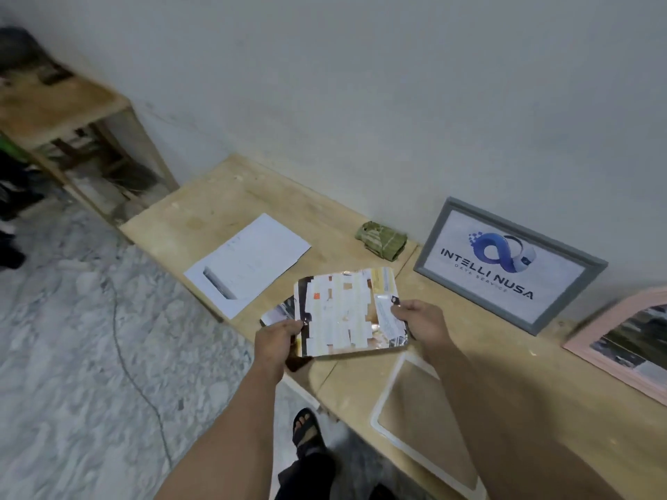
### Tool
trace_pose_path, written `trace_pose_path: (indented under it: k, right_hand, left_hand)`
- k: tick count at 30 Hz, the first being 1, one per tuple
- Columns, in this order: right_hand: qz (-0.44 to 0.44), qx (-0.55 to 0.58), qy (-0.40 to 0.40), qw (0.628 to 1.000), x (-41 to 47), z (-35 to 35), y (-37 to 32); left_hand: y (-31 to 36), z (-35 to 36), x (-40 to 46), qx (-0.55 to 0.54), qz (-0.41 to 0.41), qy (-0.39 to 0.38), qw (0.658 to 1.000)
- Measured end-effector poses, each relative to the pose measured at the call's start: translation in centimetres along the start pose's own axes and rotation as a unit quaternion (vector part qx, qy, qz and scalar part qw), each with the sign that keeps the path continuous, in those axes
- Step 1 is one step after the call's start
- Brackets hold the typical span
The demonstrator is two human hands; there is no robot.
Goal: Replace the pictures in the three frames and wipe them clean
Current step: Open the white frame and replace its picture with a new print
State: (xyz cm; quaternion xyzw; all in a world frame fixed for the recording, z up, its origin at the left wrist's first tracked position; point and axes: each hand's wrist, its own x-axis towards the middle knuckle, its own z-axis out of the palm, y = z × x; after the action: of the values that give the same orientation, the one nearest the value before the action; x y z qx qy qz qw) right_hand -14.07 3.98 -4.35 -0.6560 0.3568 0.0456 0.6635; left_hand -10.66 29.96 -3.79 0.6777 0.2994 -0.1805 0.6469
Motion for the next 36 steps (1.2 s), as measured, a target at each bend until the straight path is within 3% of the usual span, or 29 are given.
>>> trace_pose_path:
  k: [9, 18, 25, 28, 36]
  right_hand:
    - [-0.050, -0.160, -0.064, 0.984, 9.9, 17.7, -6.6]
    - [-0.112, -0.292, -0.064, 0.947, 16.6, 29.9, -9.6]
    - [-0.118, -0.307, -0.063, 0.942, 20.5, 32.7, -8.9]
    - [-0.107, -0.325, -0.054, 0.938, 20.3, 32.2, -8.4]
    - [-0.073, -0.440, -0.040, 0.894, 16.1, 21.5, -5.9]
  left_hand:
    - [5.3, -8.3, 11.6, -0.057, -0.037, 0.105, 0.992]
    - [6.6, -11.5, 19.8, 0.043, -0.074, 0.163, 0.983]
    - [7.3, -11.2, 23.0, 0.155, -0.045, 0.162, 0.974]
    - [7.3, -10.8, 22.3, 0.237, -0.047, 0.180, 0.953]
    - [5.4, -6.2, 14.3, 0.263, -0.106, 0.199, 0.938]
